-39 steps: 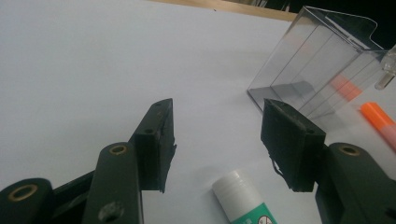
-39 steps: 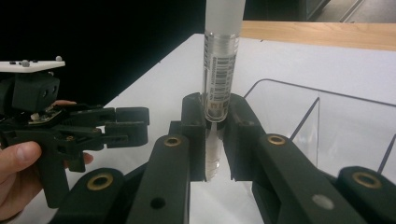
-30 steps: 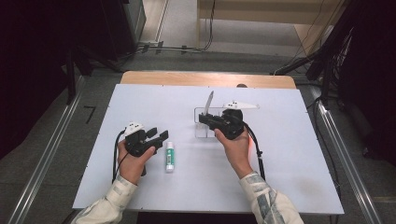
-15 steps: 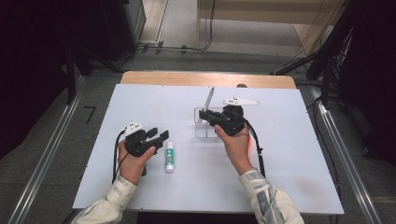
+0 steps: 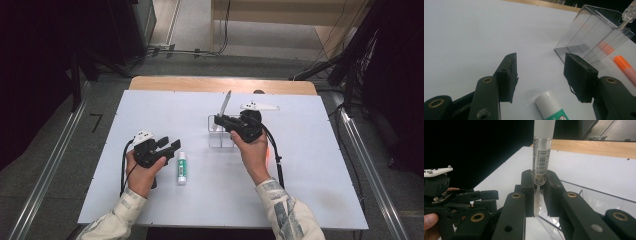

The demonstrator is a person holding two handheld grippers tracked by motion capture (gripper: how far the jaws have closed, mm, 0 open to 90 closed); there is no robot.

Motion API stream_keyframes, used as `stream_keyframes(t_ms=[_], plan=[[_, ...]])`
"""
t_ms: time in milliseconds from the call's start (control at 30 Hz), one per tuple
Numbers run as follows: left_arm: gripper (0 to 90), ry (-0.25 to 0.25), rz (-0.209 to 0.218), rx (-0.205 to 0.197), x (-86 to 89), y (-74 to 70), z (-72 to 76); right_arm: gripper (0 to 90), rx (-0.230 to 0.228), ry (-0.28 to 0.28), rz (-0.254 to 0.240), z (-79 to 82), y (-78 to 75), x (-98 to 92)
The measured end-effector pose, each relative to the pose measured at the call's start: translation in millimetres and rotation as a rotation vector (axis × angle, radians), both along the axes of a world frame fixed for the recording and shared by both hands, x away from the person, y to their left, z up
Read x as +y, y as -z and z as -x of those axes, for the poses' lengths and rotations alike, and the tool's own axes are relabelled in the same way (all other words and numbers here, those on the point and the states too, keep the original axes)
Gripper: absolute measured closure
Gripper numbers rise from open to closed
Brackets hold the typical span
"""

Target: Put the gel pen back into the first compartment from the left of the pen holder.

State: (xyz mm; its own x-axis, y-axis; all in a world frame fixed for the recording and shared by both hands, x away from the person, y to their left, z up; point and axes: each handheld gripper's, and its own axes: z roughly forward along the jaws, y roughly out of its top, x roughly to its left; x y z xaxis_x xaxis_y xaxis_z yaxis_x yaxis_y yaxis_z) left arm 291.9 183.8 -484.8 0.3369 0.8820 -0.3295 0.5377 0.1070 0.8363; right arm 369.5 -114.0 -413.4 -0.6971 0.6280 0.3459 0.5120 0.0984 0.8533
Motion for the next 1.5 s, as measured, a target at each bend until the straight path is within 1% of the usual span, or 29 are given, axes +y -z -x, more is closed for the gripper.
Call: stream_keyframes(t_ms=[167,400,633,767,967,1067,1267,1367,1500], plan=[[45.0,0.000,0.001,0.000,-0.1,-0.1,0.0,77.4,0.001,0.006,-0.005,-2.3,-0.9,0.0],[45.0,0.000,0.003,0.000,0.2,-0.1,-0.1,77.4,0.003,0.028,0.008,-7.8,2.5,-0.3],[45.0,0.000,0.005,0.002,0.1,0.3,-0.3,77.4,0.006,0.041,0.057,-12.1,11.0,2.2],[44.9,0.000,0.007,0.002,0.2,0.3,-0.3,77.3,0.016,0.044,0.077,-13.2,15.6,3.9],[44.9,0.002,0.001,0.004,-0.4,0.8,-0.4,77.2,0.020,0.043,0.109,-13.9,23.2,6.3],[45.0,0.001,0.001,0.004,-0.4,0.9,-0.5,77.1,0.014,0.043,0.128,-13.3,25.3,7.4],[44.9,0.000,0.000,0.003,-0.3,0.8,-0.4,75.8,0.013,0.041,0.134,-12.8,26.0,9.0],[44.9,0.000,0.001,0.003,-0.3,0.8,-0.4,72.2,0.012,0.036,0.132,-12.5,25.8,9.5],[44.9,0.000,0.001,0.002,-0.2,0.5,-0.2,71.9,0.008,0.035,0.133,-11.8,25.5,9.8]])
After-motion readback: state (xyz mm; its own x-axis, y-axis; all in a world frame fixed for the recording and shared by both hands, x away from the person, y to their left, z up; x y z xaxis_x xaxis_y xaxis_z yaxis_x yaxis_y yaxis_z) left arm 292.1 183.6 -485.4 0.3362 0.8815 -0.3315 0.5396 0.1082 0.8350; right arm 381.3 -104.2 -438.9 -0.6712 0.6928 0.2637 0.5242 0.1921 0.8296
